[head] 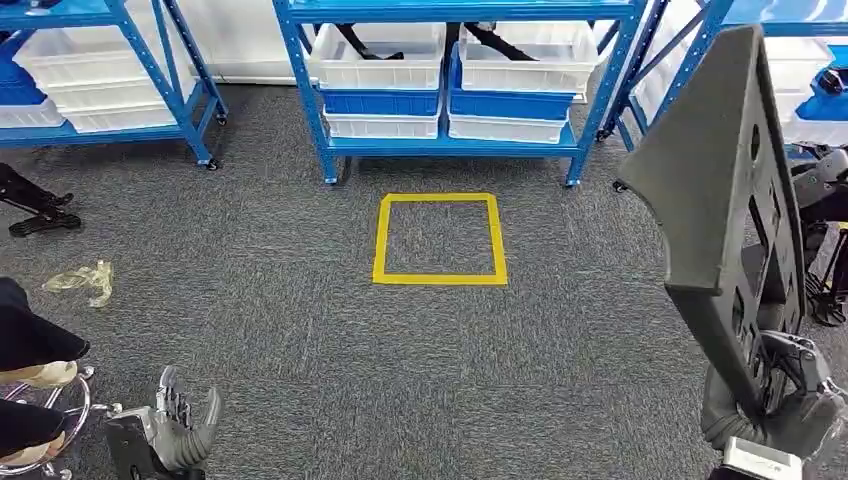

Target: Take the parts from the cabinet and place them on the table.

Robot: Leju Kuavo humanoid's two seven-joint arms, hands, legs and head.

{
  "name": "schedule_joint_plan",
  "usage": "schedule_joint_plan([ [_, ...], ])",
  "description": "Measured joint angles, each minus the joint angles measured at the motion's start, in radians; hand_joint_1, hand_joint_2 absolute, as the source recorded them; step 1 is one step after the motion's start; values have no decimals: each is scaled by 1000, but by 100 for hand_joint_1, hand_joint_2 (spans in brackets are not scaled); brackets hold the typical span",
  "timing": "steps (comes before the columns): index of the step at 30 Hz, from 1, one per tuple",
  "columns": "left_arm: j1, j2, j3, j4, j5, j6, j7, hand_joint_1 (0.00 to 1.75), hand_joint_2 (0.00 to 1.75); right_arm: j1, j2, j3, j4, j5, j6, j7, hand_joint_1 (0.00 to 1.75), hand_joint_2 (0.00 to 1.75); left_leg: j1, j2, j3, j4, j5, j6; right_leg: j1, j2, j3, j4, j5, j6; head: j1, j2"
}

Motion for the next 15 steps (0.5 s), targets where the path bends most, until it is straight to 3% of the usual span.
schedule_joint_plan([
  [1, 1, 0, 0, 0, 0, 0, 0, 0, 175, 0, -1, 0, 3, -5, 0, -1, 169, 175, 0, 0, -4, 22, 1, 0, 2, 9, -4, 1, 5, 2, 0, 0],
  [2, 1, 0, 0, 0, 2, 0, 0, 0, 175, 0, -2, 0, 5, -9, 0, -4, 169, 175, 1, 0, 15, -1, 27, 3, 2, 21, -7, 3, 7, 5, 0, 0],
  [4, 1, 0, 0, 0, 2, 0, 0, 0, 175, -2, -3, 0, 7, -13, 0, -8, 169, 175, 1, -11, 92, -132, 102, 11, 3, 36, -6, 3, 8, 7, 0, 0],
  [5, 1, 1, 1, 0, 3, 2, 0, 0, 175, -8, -4, 0, 9, -16, 0, -10, 169, 175, 2, -55, 157, -253, 146, 21, 1, 48, -6, 3, 8, 7, 0, 0],
  [6, 0, 3, 3, 0, 5, 2, 0, 0, 175, -14, -4, 0, 13, -17, 0, -11, 169, 175, 5, -107, 177, -280, 131, 31, 2, 55, -14, 4, 12, 13, 3, 0],
  [7, 6, 3, 3, 0, 8, 2, -2, 0, 175, -26, -6, 0, 14, -19, 0, -12, 169, 175, 5, -105, 177, -293, 137, 29, 3, 67, -19, 6, 17, 21, 4, 0],
  [9, 4, 6, 3, 0, 11, 2, -2, 0, 175, -28, -8, 0, 17, -22, 0, -13, 169, 175, -6, -76, 174, -296, 133, 35, -8, 90, -31, 3, 25, 35, -5, 0],
  [10, 0, 6, 4, -1, 12, 5, -2, 0, 175, -29, -9, 0, 18, -24, 0, -13, 169, 175, -4, -59, 175, -309, 136, 39, -1, 103, -39, 1, 30, 43, -3, 0],
  [11, -1, 5, 4, -1, 12, 5, -2, 0, 175, -31, -10, 1, 19, -24, 0, -13, 169, 175, 6, -42, 178, -323, 145, 46, 3, 78, -48, 14, 23, 42, -2, 0],
  [12, 0, 5, 5, -2, 12, 5, -2, 0, 175, -39, -10, 1, 21, -24, 1, -13, 169, 175, 4, -32, 178, -326, 147, 52, 7, 29, -68, 49, 2, 38, -3, 0],
  [13, 0, 6, 6, -2, 13, 8, -2, 0, 175, -50, -11, 2, 25, -24, 3, -13, 169, 175, 4, -13, 176, -326, 148, 56, 6, 6, -106, 125, -33, 33, 7, 0],
  [15, 4, 5, 6, -2, 13, 8, -2, 0, 175, -55, -10, 3, 30, -24, 10, -10, 169, 175, 3, 16, 172, -325, 148, 56, 3, -4, -182, 283, -89, 33, 8, 0],
])
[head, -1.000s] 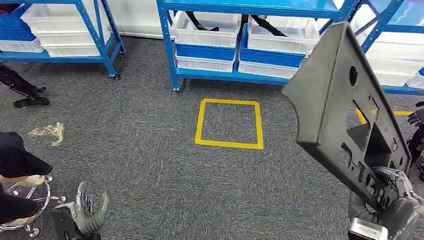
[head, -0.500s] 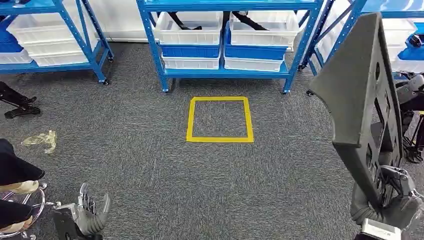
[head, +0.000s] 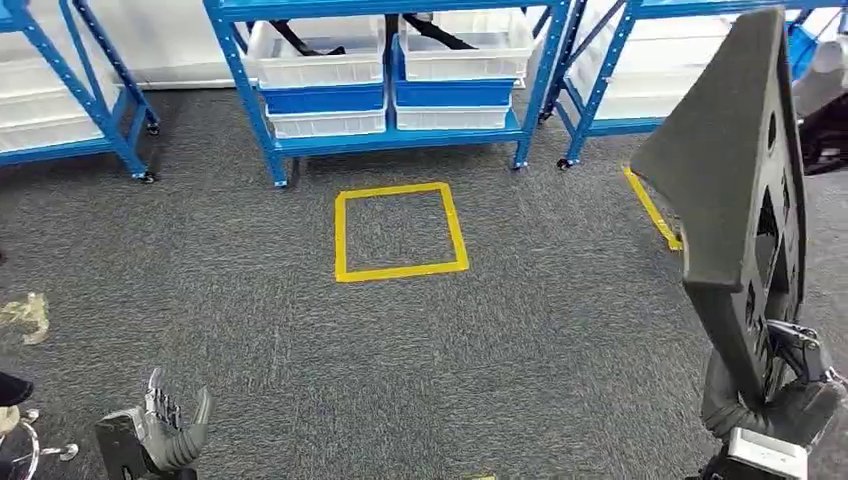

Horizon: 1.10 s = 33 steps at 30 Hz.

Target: Take the parts from the cabinet and place them on the table.

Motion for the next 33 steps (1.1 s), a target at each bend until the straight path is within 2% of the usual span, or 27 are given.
schedule_joint_plan([
  [1, 1, 0, 0, 0, 0, 1, 0, 0, 175, 0, 0, 0, 3, 2, 2, 2, 169, 175, 0, 13, -1, 0, 0, 0, -3, -1, -20, 44, -7, 7, 2, 0],
  [2, 1, 0, 1, 0, 0, 2, 0, 0, 175, -1, 0, 0, 8, 3, 3, 2, 169, 175, 0, 28, 0, 1, 0, 0, -8, -4, -11, 29, 5, 19, 1, 0],
  [4, 1, -1, 2, 0, 0, 2, 0, 0, 175, -4, 0, 1, 11, 4, 4, 4, 169, 175, 2, 50, 0, 5, -2, -3, -17, -21, 72, -121, 65, 47, 1, 0],
  [5, 1, -1, 2, 0, 0, 2, 1, 0, 175, -5, 0, 1, 11, 7, 5, 5, 169, 175, 4, 59, 0, 11, -5, -9, -19, -47, 129, -225, 98, 58, 1, 0],
  [6, 0, 0, 3, -1, 0, 2, 1, 0, 175, -9, 2, 2, 12, 9, 5, 6, 169, 175, -4, 68, -1, 19, -10, -17, -18, -100, 151, -279, 98, 51, 5, 0],
  [7, 2, 1, 3, -2, 2, 2, 2, 0, 175, -13, 2, 2, 14, 11, 6, 8, 169, 175, -8, 75, -2, 22, -16, -26, -9, -90, 156, -276, 103, 41, 5, 0],
  [10, 2, 1, 3, -3, 8, 2, 2, 0, 175, -15, 7, 2, 20, 15, 6, 12, 169, 175, -7, 102, 3, 21, -12, -38, -10, -54, 136, -269, 110, 21, 1, 0],
  [11, 2, 2, 3, -3, 9, 0, 2, 0, 175, -16, 8, 2, 21, 16, 6, 12, 169, 175, 0, 91, -1, 25, -20, -47, -23, -44, 144, -273, 115, 11, 0, 0],
  [12, 2, 3, 4, -3, 10, -1, 2, 0, 175, -16, 11, 2, 22, 16, 6, 12, 169, 175, 4, 40, -9, 50, -45, -52, -24, -34, 140, -272, 118, 5, -2, 0],
  [13, 4, 3, 5, -2, 10, -3, 1, 0, 175, -20, 14, 2, 24, 15, 6, 11, 169, 175, 5, 4, -34, 110, -90, -52, -23, -27, 137, -272, 121, -6, -3, 0],
  [15, 13, 3, 18, -2, 11, -1, 1, 0, 175, -21, 20, 6, 29, 16, 9, 6, 169, 175, 6, -19, -107, 274, -170, -53, -19, -5, 132, -272, 124, -10, -7, 0],
  [16, 16, 3, 24, -2, 11, -1, 1, 0, 175, -21, 24, 8, 32, 15, 10, 5, 169, 175, 6, -20, -135, 333, -187, -53, -17, 7, 130, -272, 125, -13, -7, 0],
  [17, 20, 1, 31, -3, 10, -1, 1, 0, 175, -21, 28, 10, 37, 15, 14, 4, 169, 175, 6, -20, -142, 345, -177, -52, -16, 21, 130, -271, 126, -12, -7, 0],
  [18, 22, 1, 33, -3, 8, -1, 1, 0, 175, -21, 31, 12, 40, 14, 16, 3, 169, 175, 7, -20, -125, 308, -145, -50, -16, 33, 130, -270, 126, -12, -8, 0],
  [19, 26, 0, 37, -7, 7, -1, 3, 0, 175, -21, 34, 15, 43, 14, 20, 3, 169, 175, 9, -23, -86, 231, -97, -48, -16, 47, 131, -269, 126, -11, -7, 0],
  [20, 29, -1, 45, -14, -1, -2, 5, 0, 175, -21, 37, 19, 47, 11, 23, 3, 169, 175, 13, -41, -39, 135, -50, -48, -17, 60, 132, -265, 126, -10, -8, 0],
  [21, 31, -2, 52, -18, -3, -3, 8, 0, 175, -21, 39, 21, 48, 10, 23, 2, 169, 175, 19, -82, -7, 68, -31, -47, -17, 68, 129, -261, 126, -9, -8, 0],
  [22, 35, -3, 58, -20, -7, -8, 13, 0, 175, -24, 42, 23, 51, 7, 24, 0, 169, 175, 20, -106, -1, 47, -44, -49, -3, 79, 120, -251, 125, -1, -6, 0],
  [24, 48, -9, 69, -30, -13, -13, 19, 0, 175, -24, 44, 25, 54, -1, 24, -3, 169, 175, 11, -85, -7, 54, -41, -41, -10, 100, 110, -257, 134, 15, -6, 0],
  [25, 48, -12, 76, -34, -15, -19, 22, 0, 175, -19, 46, 25, 55, -8, 23, -4, 169, 175, 5, -73, -7, 55, -38, -33, -16, 112, 107, -264, 141, 25, -6, 0],
  [26, 47, -18, 80, -39, -20, -21, 22, 0, 175, -14, 48, 25, 55, -11, 22, -4, 169, 175, 9, -58, -7, 44, -29, -20, -8, 118, 94, -264, 142, 33, -5, 0],
  [27, 47, -20, 84, -43, -23, -22, 22, 0, 175, -10, 49, 25, 55, -13, 21, -5, 169, 175, 9, -46, -6, 40, -24, -12, -13, 66, 88, -244, 130, 30, -5, 0],
  [28, 47, -20, 91, -46, -24, -25, 22, 0, 175, -11, 50, 26, 55, -15, 21, -5, 169, 175, 7, -34, -8, 39, -23, -1, -8, 21, 63, -195, 100, 23, 2, 0],
  [29, 48, -23, 97, -46, -25, -27, 22, 0, 175, -11, 52, 27, 55, -16, 21, -5, 169, 175, 5, -22, -10, 39, -22, 1, -8, 6, 33, -130, 68, 19, 5, 0],
  [31, 50, -31, 109, -46, -34, -34, 22, 0, 175, -3, 55, 27, 55, -20, 21, -5, 169, 175, -1, 10, -18, 40, -21, 4, -9, -1, -46, 44, 4, 17, 4, 0],
  [32, 49, -35, 116, -46, -40, -40, 22, 0, 175, 2, 57, 27, 55, -20, 21, -4, 169, 175, -2, 23, -19, 40, -20, 5, -9, -2, -53, 67, 1, 24, 5, 0],
  [33, 48, -40, 122, -46, -44, -42, 22, 0, 175, 5, 58, 28, 56, -20, 21, -3, 169, 175, -2, 36, -20, 40, -20, 5, -9, -4, -33, 38, 13, 32, 4, 0],
])
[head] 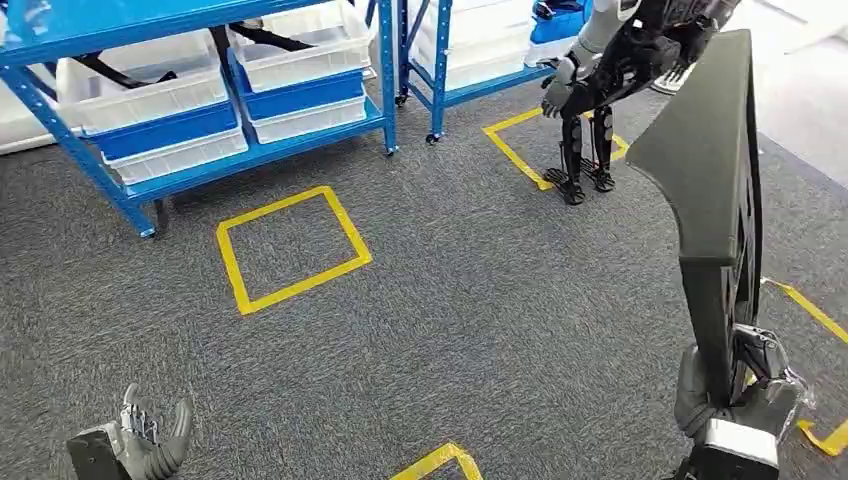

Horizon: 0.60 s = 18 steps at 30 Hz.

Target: Take the parts from the cabinet and place them on the table.

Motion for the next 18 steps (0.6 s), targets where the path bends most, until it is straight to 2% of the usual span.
schedule_joint_plan([
  [1, -2, -5, 3, 0, -1, -2, 0, 0, 175, 1, 2, 0, 0, 0, 0, 0, 169, 175, 0, 13, 1, 0, 0, 0, 0, -5, 43, -71, 25, 9, 2, 0],
  [2, -3, -9, 7, -1, -6, -4, 1, 0, 175, 1, 2, 0, 0, -1, 0, 0, 169, 175, 0, 24, 3, 0, -1, -1, 0, -21, 101, -171, 56, 17, 0, 0],
  [3, -5, -14, 12, -3, -13, -10, 1, 0, 175, 1, 3, 0, 0, -2, 0, 1, 169, 175, -1, 34, 6, 1, -1, -4, 2, -57, 162, -271, 82, 18, 1, 0],
  [4, -7, -18, 17, -7, -19, -14, 4, 0, 175, 0, 4, 0, 0, -3, 1, 1, 169, 175, -9, 43, 8, 2, -5, -10, 11, -91, 175, -302, 85, 4, 0, 0],
  [5, -8, -21, 25, -8, -22, -15, 5, 0, 175, 1, 5, 0, -1, -3, 2, 3, 169, 175, -11, 50, 9, 2, -6, -17, 16, -78, 178, -305, 92, -5, -2, 0],
  [8, -15, -31, 32, -14, -32, -21, 12, 0, 175, 6, 6, 0, -2, -5, 4, 4, 169, 175, -9, 82, 19, -4, -6, -32, 16, -45, 163, -306, 98, -21, -2, 0],
  [9, -18, -34, 38, -18, -34, -24, 15, 0, 175, 6, 8, 0, -3, -6, 6, 4, 169, 175, -1, 60, 15, 7, -17, -42, -10, -34, 173, -313, 106, -32, -4, 0],
  [10, -20, -37, 45, -19, -38, -33, 15, 0, 175, 4, 11, 0, -3, -9, 6, 5, 169, 175, 1, 0, 2, 41, -49, -47, -6, -24, 171, -313, 109, -38, -7, 0],
  [11, -19, -38, 52, -20, -43, -41, 16, 0, 175, 2, 11, 0, -2, -13, 6, 7, 169, 175, 2, -33, -26, 111, -97, -48, -6, -15, 168, -313, 112, -45, -9, 0],
  [12, -18, -39, 58, -20, -47, -45, 16, 0, 175, 4, 12, 0, -2, -15, 6, 8, 169, 175, 2, -49, -64, 199, -142, -50, -5, -4, 165, -313, 112, -46, -10, 0],
  [13, -15, -40, 62, -20, -52, -52, 16, 0, 175, 6, 13, 0, -2, -24, 6, 8, 169, 175, 2, -54, -96, 271, -170, -52, -4, 8, 162, -312, 114, -48, -10, 0],
  [14, -15, -42, 66, -20, -53, -55, 17, 0, 175, 9, 14, 0, -1, -33, 5, 8, 169, 175, 3, -56, -115, 309, -176, -53, -4, 20, 162, -312, 115, -48, -10, 0],
  [15, -14, -43, 71, -20, -56, -61, 17, 0, 175, 15, 15, -1, 0, -44, 4, 8, 169, 175, 3, -56, -111, 299, -157, -53, -4, 34, 162, -311, 115, -47, -10, 0],
  [16, -14, -45, 72, -20, -59, -64, 17, 0, 175, 21, 16, -2, 0, -58, 3, 7, 169, 175, 7, -57, -86, 246, -118, -54, -6, 47, 162, -309, 115, -46, -11, 0],
  [17, -13, -45, 73, -20, -62, -68, 17, 0, 175, 28, 16, -3, 0, -73, 3, 4, 169, 175, 12, -63, -45, 163, -69, -56, -7, 61, 163, -305, 115, -45, -10, 0],
  [18, -12, -46, 74, -20, -63, -70, 17, 0, 175, 35, 18, -4, 0, -87, 3, 0, 169, 175, 20, -85, -4, 77, -27, -58, -8, 73, 162, -299, 114, -44, -11, 0],
])
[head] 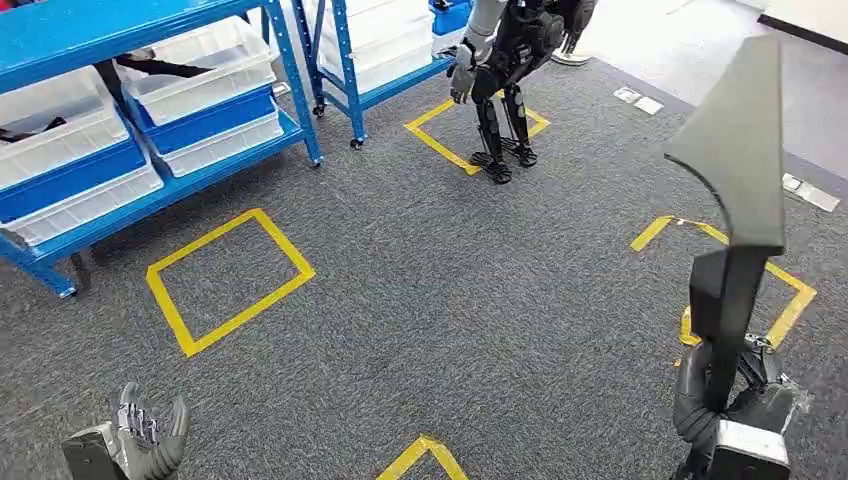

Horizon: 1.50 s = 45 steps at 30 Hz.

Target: Take the parts from the cabinet and place them on the table.

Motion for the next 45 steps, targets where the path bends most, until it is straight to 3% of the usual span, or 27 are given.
schedule_joint_plan([
  [1, 2, -2, 0, 0, 0, 0, 0, 0, 175, 6, 1, -1, 0, -12, 0, -6, 169, 175, 9, -60, 22, -46, -3, -2, 4, 10, -7, 7, -3, 10, 1, 0],
  [2, 7, -6, 0, 0, 0, -1, -2, 0, 175, 8, 1, -2, 0, -24, 0, -13, 169, 175, 6, -68, 19, -57, -7, 1, 10, 24, -17, 15, -3, 18, 2, 0],
  [5, 13, -12, -5, -2, -1, -1, -3, 0, 175, 33, 5, -4, 0, -50, 3, -29, 169, 175, -8, -29, 17, -55, -1, 24, 1, 59, -31, -1, 14, 45, 1, 0],
  [6, 13, -16, -8, -2, 0, -2, -3, 0, 175, 39, 5, -6, 0, -54, 3, -33, 169, 175, 1, -11, 19, -66, 8, 38, 3, 56, -41, 6, 12, 49, 1, 0],
  [7, 12, -14, -13, -3, 0, -2, -3, 0, 175, 42, 5, -9, 0, -60, 3, -37, 169, 175, -3, -1, 21, -68, 11, 44, 7, -7, -55, 33, -1, 46, 1, 0],
  [8, 14, -14, -18, -6, 3, -1, -6, 0, 175, 39, 4, -9, 0, -72, 3, -41, 169, 175, -5, 15, 18, -68, 11, 53, 13, -46, -85, 91, -30, 38, 12, 0],
  [10, 19, -14, -28, -6, 10, 1, -10, 0, 175, 41, 3, -9, 2, -93, 3, -50, 169, 175, -13, 46, 16, -68, 11, 58, 12, -64, -154, 238, -86, 30, 12, 0],
  [12, 22, -12, -40, -6, 16, 5, -14, 0, 175, 51, 0, -9, 9, -111, 3, -58, 169, 175, -16, 74, 15, -68, 10, 59, 11, -71, -180, 302, -98, 37, 12, 0],
  [15, 20, -9, -57, -6, 34, 15, -20, 0, 175, 59, -7, -8, 14, -145, -3, -66, 169, 175, -16, 111, 18, -68, 8, 56, 11, -101, -58, 95, -29, 61, 12, 0],
  [16, 20, -5, -69, -6, 47, 27, -22, 0, 175, 62, -15, -6, 15, -174, -11, -72, 169, 175, -20, 121, 23, -67, 6, 51, 13, -155, -6, 9, -18, 58, 13, 0],
  [17, 23, 3, -81, -7, 62, 40, -26, 0, 175, 69, -27, -2, 18, -205, -22, -79, 169, 175, -27, 129, 23, -67, 0, 42, 25, -164, -5, 5, -15, 48, 11, 0],
  [21, 33, 21, -126, -13, 107, 87, -45, 0, 175, 114, -84, 34, 38, -341, -69, -120, 169, 175, -26, 168, 39, -75, -5, 21, 23, -115, -5, 0, -7, 20, 8, 0],
  [23, 42, 30, -141, -19, 109, 94, -51, 0, 175, 121, -103, 57, 47, -358, -77, -129, 169, 175, -17, 73, 14, -8, -59, 14, 5, -94, -7, -4, 2, 3, -2, 0],
  [24, 49, 34, -147, -19, 111, 95, -52, 0, 175, 121, -110, 63, 50, -361, -77, -130, 169, 175, -17, 46, -19, 64, -102, 13, 5, -83, -9, -4, 2, -2, -3, 0],
  [26, 61, 40, -152, -19, 117, 100, -53, 0, 175, 124, -121, 76, 58, -368, -87, -129, 169, 175, -17, 30, -91, 211, -164, 10, 9, -57, -12, -3, 2, -3, -4, 0],
  [28, 66, 44, -158, -19, 126, 107, -53, 0, 175, 132, -135, 89, 66, -389, -99, -122, 169, 175, -16, 28, -95, 206, -130, 10, 10, -30, -11, -2, 4, -5, -4, 0],
  [30, 69, 48, -166, -20, 126, 110, -56, 0, 175, 145, -148, 96, 71, -410, -108, -124, 169, 175, -11, 16, -24, 53, -37, 12, 8, -6, -9, 3, 3, -4, -5, 0],
  [31, 72, 50, -170, -21, 126, 110, -57, 0, 175, 152, -151, 97, 71, -416, -109, -127, 169, 175, -5, -21, 15, -25, -3, 13, 8, 6, -11, 7, 3, -3, -5, 0],
  [32, 74, 51, -171, -21, 126, 110, -58, 0, 175, 157, -153, 96, 71, -422, -109, -130, 169, 175, -3, -65, 25, -53, -14, 10, 18, 13, -17, 14, 0, 7, -4, 0],
  [36, 81, 51, -179, -31, 126, 109, -71, 0, 175, 188, -157, 98, 65, -414, -109, -137, 169, 175, -19, -15, 23, -54, -4, 38, 12, 53, -34, 6, 13, 33, -3, 0],
  [37, 82, 49, -179, -37, 126, 110, -73, 0, 175, 198, -156, 98, 58, -398, -110, -135, 169, 175, -9, 2, 26, -66, 6, 52, 13, 38, -42, 16, 8, 35, 0, 0],
  [38, 85, 51, -177, -42, 126, 110, -74, 0, 175, 202, -153, 100, 52, -379, -111, -130, 169, 175, -13, 15, 26, -69, 6, 62, 18, -26, -67, 63, -17, 28, 2, 0],
  [39, 92, 51, -175, -48, 127, 111, -74, 0, 175, 199, -152, 101, 48, -365, -111, -122, 169, 175, -14, 32, 25, -69, 6, 66, 19, -50, -101, 130, -49, 22, 8, 0],
  [41, 109, 49, -174, -56, 127, 109, -74, 0, 175, 197, -148, 103, 46, -352, -111, -110, 169, 175, -18, 62, 23, -69, 6, 66, 16, -68, -175, 288, -108, 19, 8, 0],
  [42, 116, 48, -172, -62, 127, 109, -74, 0, 175, 199, -146, 105, 47, -349, -110, -106, 169, 175, -18, 78, 22, -68, 5, 66, 14, -71, -197, 336, -119, 25, 10, 0],
  [43, 119, 48, -169, -66, 126, 109, -74, 0, 175, 200, -144, 105, 47, -348, -110, -105, 169, 175, -18, 91, 22, -68, 5, 65, 11, -74, -188, 323, -111, 34, 10, 0],
  [45, 120, 45, -167, -72, 126, 108, -74, 0, 175, 200, -142, 106, 46, -346, -111, -104, 169, 175, -17, 112, 25, -68, 1, 59, 3, -93, -98, 168, -57, 57, 10, 0],
])
